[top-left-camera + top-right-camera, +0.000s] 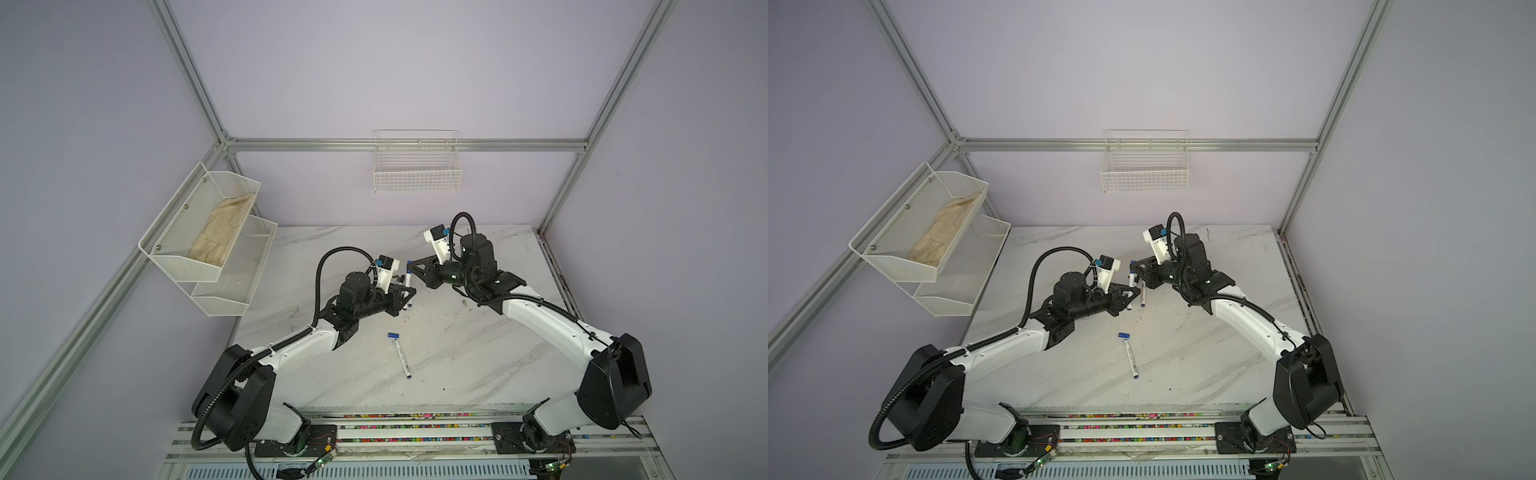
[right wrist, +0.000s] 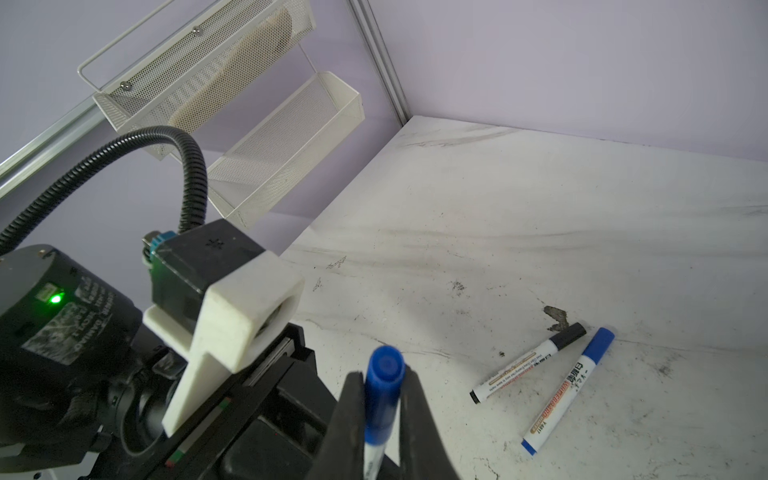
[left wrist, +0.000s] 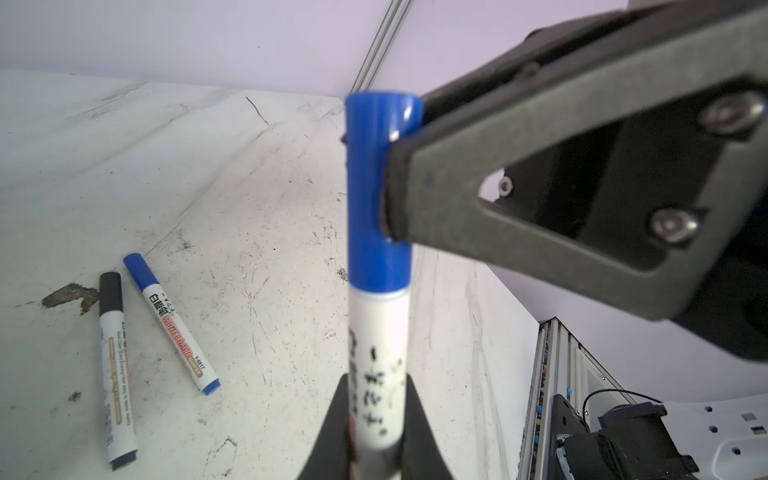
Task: Insert the pens into the pen caps
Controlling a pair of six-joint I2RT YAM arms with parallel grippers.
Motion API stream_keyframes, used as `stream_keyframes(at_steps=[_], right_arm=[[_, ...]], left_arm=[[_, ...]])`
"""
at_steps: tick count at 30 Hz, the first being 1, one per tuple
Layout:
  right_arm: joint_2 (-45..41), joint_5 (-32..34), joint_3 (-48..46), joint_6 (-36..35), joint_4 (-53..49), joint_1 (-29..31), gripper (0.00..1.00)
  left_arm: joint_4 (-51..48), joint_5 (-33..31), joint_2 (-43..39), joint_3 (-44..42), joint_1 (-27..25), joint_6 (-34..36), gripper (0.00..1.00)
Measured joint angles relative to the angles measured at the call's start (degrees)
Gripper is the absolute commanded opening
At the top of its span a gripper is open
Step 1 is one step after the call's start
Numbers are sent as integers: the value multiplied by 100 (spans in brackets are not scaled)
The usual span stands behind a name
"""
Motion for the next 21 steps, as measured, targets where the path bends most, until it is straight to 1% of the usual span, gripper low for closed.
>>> stream_keyframes(at_steps=[3,6,11,15,16,17,19,21], right_arm=[[-20,186,0,-11,-57,28,0],[-7,225,0,-15,-87,37,0],[26,50,52,-15,-129,37,0],[26,-72,229,-24,-310,22,0],[26,-79,295,-24,-374,15,4],[26,-81,358,-22,-424,11,13],[26,-59,463,-22,-518,7,29],[24,-42,501,-31,-807,7,37]], left_arm=[[-68,-111,-13,2,0,245,0],[-264,-251,-68,4,0,573,0],[-507,-470,-118,7,-13,1147,0],[-450,-638,-118,7,-116,1207,0],[-398,-697,-118,7,-146,1200,0],[-328,-769,-118,7,-186,1174,0],[-203,-898,-118,7,-262,1099,0],[192,-1097,-118,7,-310,925,0]])
